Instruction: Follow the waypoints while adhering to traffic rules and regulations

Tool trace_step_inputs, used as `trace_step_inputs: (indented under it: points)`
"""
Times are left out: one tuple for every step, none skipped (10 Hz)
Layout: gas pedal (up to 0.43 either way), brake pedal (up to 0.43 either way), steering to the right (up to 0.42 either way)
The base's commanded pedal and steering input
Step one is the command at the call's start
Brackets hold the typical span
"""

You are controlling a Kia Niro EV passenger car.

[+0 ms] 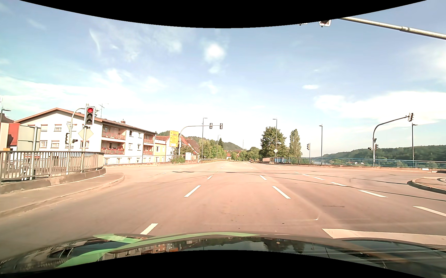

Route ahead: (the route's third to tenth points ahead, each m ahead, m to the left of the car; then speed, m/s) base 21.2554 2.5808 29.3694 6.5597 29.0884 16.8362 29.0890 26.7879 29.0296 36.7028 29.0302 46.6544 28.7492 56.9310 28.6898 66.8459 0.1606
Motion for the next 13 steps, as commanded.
trace_step_inputs:
  points:
    - [0.000,0.098,-0.008]
    - [0.000,0.091,-0.008]
    - [0.000,0.091,-0.008]
    - [0.000,0.085,-0.008]
    - [0.000,0.079,-0.008]
    - [0.000,0.073,-0.008]
    - [0.000,0.067,-0.008]
    - [0.000,0.073,-0.008]
    - [0.000,0.079,-0.008]
    - [0.000,0.085,-0.008]
    - [0.000,0.091,-0.008]
    - [0.000,0.091,-0.008]
    - [0.000,0.098,-0.008]
